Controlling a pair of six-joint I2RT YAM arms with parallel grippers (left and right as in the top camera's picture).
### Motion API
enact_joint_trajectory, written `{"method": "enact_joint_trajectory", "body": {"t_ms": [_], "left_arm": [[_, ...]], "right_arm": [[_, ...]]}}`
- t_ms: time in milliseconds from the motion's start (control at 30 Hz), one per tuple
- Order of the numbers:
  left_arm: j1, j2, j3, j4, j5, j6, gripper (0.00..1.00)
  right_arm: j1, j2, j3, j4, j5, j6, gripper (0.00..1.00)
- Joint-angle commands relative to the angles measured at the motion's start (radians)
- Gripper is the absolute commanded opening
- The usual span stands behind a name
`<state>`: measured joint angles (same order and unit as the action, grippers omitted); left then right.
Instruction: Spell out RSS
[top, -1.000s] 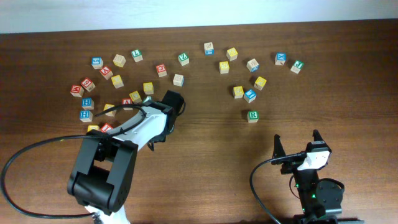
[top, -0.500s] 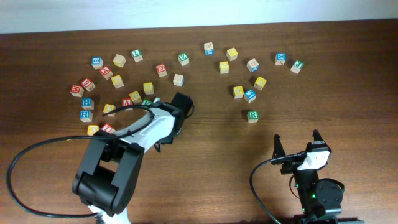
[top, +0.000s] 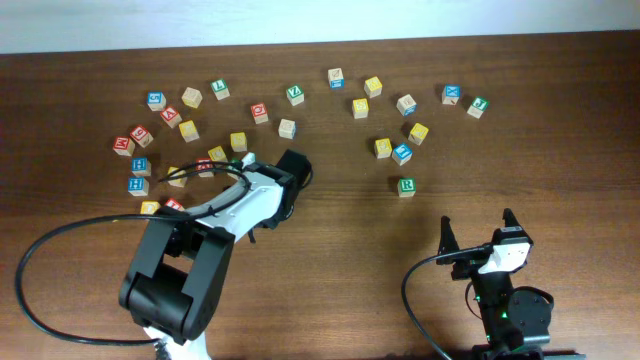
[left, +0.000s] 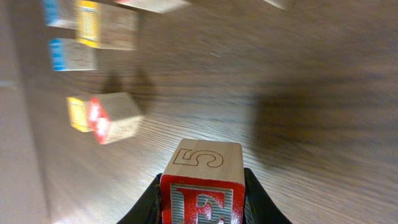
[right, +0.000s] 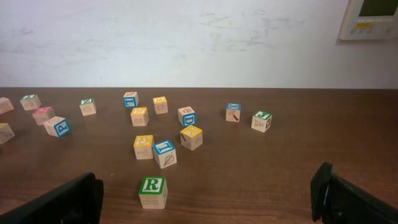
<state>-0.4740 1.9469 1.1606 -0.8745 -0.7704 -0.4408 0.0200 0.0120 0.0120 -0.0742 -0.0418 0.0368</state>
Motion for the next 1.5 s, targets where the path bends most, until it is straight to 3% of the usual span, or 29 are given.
{"method": "enact_joint_trajectory", "body": {"t_ms": [0,233,533,600,700,767,867,1100,1200,1267,1467], "left_arm": [[0.028,0.017,0.005,0.010,-0.120,-0.063,0.21],[0.032,0.055,-0.023,0.055,-0.087,-0.064,0.19],[0.031,0.099,-0.018,0.064,-0.005,-0.064,0.32],[0.030,0.099,0.000,0.061,0.048,-0.063,0.42],[0.030,0.098,0.040,0.047,0.124,-0.063,0.42],[0.030,0.098,0.077,0.036,0.175,-0.063,0.29],[0.030,0.098,0.119,0.016,0.200,-0.063,0.25],[0.042,0.043,0.266,-0.113,0.242,-0.097,0.28],[0.070,-0.037,0.320,-0.122,0.377,-0.099,0.31],[0.117,-0.079,0.323,-0.135,0.465,-0.179,0.32],[0.266,-0.082,0.282,-0.169,0.661,-0.259,0.33]], "right_arm": [[-0.007,-0.006,-0.006,-0.004,0.008,-0.003,0.98],[-0.007,-0.006,-0.006,-0.004,0.008,-0.003,0.98],[-0.007,-0.006,-0.006,-0.004,0.008,-0.003,0.98],[-0.007,-0.006,-0.006,-0.004,0.008,-0.003,0.98],[-0.007,-0.006,-0.006,-0.004,0.008,-0.003,0.98],[-0.007,-0.006,-0.006,-0.004,0.008,-0.003,0.98],[-0.007,-0.006,-0.006,-0.004,0.008,-0.003,0.98],[-0.007,-0.006,-0.006,-0.004,0.008,-0.003,0.98],[-0.007,-0.006,-0.006,-0.004,0.008,-0.003,0.98],[-0.007,-0.006,-0.006,-0.004,0.008,-0.003,0.98],[-0.007,-0.006,-0.006,-0.004,0.008,-0.003,0.98]]}}
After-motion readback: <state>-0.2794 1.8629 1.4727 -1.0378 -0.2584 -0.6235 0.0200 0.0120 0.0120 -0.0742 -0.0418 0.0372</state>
